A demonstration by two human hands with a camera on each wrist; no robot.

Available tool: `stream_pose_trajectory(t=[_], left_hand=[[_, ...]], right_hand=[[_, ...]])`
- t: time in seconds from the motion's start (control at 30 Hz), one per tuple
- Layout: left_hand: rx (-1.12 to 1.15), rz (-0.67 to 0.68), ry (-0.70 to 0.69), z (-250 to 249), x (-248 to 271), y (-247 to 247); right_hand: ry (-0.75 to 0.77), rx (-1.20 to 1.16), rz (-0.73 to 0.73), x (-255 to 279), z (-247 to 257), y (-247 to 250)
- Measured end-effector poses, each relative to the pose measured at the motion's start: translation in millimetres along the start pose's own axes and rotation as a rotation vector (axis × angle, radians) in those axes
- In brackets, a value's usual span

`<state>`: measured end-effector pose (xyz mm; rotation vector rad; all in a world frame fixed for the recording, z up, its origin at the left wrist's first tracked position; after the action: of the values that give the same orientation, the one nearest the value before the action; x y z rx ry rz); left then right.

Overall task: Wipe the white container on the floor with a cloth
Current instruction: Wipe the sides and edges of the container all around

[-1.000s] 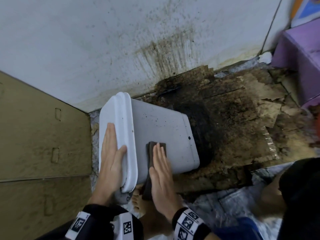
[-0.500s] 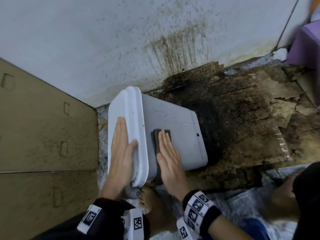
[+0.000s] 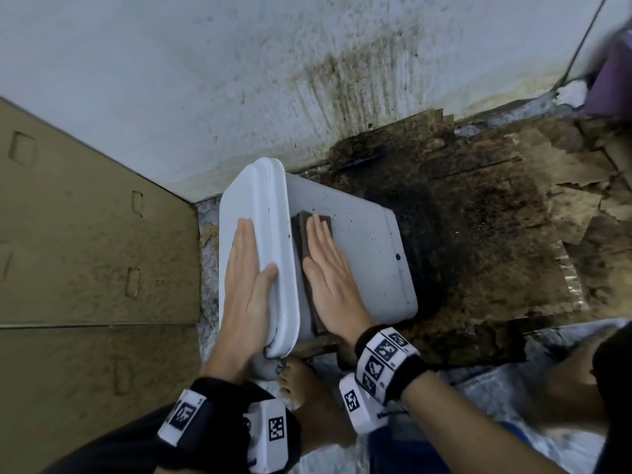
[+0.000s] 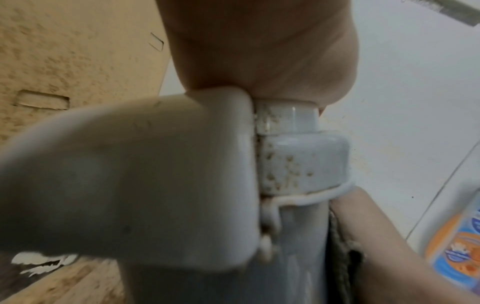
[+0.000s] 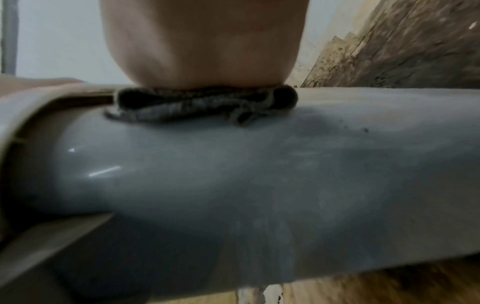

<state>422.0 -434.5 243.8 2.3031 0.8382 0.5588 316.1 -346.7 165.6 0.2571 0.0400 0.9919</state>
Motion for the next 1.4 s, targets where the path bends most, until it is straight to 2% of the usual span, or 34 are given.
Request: stream_pose_trajectory(t=[0.07, 0.2, 0.3, 0.4, 0.57, 0.67, 0.83, 1.03, 1.17, 1.23, 1.4], left_hand=[[-0.003, 0.007, 0.000, 1.8, 0.8, 0.5], [-0.007, -0.001, -0.028, -0.8, 1.5, -2.4], [-0.022, 0.009, -0.009, -1.2, 1.2, -2.1], [-0.024, -0.004, -0.020, -1.1, 3.8, 0.4], [-0.020, 0.000, -0.030, -1.4, 2.5, -2.2], [-0.025, 0.006, -0.044, -5.1, 3.3, -3.7], [-0.036, -0.005, -0.039, -3.9, 2.4, -3.1], [-0.073, -0.002, -0.049, -5.0, -0.3, -5.5], [-0.076, -0.011, -0.061, -5.2, 0.4, -5.6], [-0.078, -0.008, -0.063, -6.4, -0.8, -7.2], [-0.086, -0.004, -0.070, -11.7, -1.0, -11.1]], right_hand=[[-0.014, -0.014, 0.005, 8.2, 1.5, -2.2], [0.031, 0.001, -0.030, 60.7, -8.7, -7.8], [0.025, 0.008, -0.014, 49.6, -23.8, 0.1], [-0.021, 0.008, -0.062, 32.2, -49.2, 7.2], [-0.218, 0.002, -0.166, 30.7, -122.2, 23.6], [-0.385, -0.060, -0.197, 28.7, -144.9, 34.2], [-0.499, -0.077, -0.241, 25.2, -135.3, 29.1], [-0.329, -0.066, -0.229, 28.2, -62.6, 4.2], [-0.286, -0.047, -0.207, 32.9, -56.3, 3.9], [-0.377, -0.066, -0.244, 31.0, -72.6, 10.3], [-0.762, -0.132, -0.271, 12.3, -130.4, 39.1]])
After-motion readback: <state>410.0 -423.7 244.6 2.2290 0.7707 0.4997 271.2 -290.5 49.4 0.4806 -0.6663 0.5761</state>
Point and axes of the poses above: each hand's wrist, its own x-axis away from the middle knuckle, its own y-axis out of the back of the hand, z = x × y, the point moved 3 cm from there along -x, towards the middle knuckle, and after that the axes turned 1 degree about -x, right-handed, at the moved point
